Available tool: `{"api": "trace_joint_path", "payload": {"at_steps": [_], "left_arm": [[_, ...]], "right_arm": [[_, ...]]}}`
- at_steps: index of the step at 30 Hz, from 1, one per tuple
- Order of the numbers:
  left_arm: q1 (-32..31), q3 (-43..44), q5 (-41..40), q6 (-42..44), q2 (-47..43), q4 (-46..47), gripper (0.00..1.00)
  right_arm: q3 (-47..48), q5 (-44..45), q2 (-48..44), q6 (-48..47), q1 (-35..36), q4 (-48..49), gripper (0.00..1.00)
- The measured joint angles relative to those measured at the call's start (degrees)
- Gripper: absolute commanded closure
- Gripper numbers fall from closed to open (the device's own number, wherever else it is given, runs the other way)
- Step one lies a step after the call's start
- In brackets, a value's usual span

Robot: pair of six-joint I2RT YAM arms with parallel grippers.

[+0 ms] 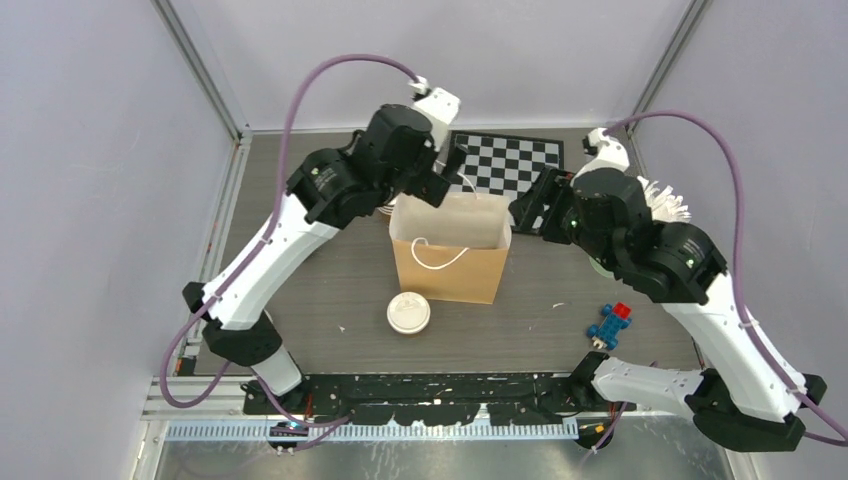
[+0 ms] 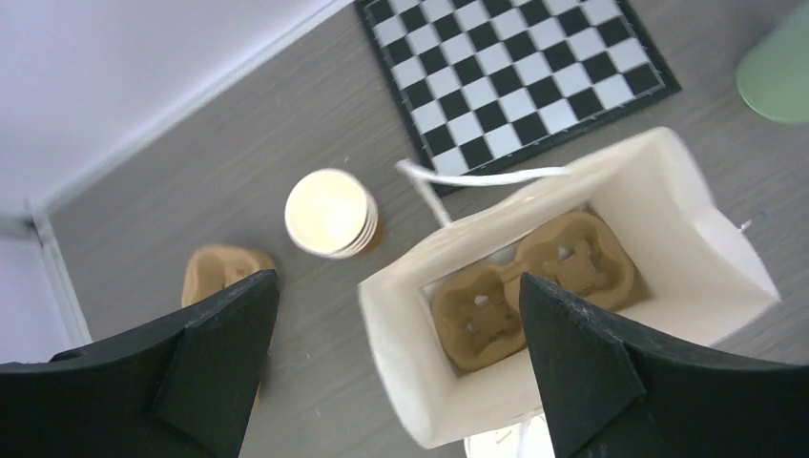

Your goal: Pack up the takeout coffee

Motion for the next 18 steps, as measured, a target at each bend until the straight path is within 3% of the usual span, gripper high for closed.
{"api": "trace_joint_path", "payload": {"at_steps": [4,11,18], "left_arm": [[5.8,-0.5,-0.5,-10.5,-1.9,-4.8,0.10],[15.1,-17.2,4.5,-22.3,-12.3,-7.5,0.17],[19.3,-27.3,13.3,-28.8,-19.3,-4.7,0.19]], "right_arm": [[0.0,-4.1,2.8,-2.2,0.0,0.0,0.28],[-0.7,-13.2,4.5,-5.5,0.3,0.0,0.28],[-1.3,-16.6,7.6,-8.9,10.4,1.0,0.26]]}}
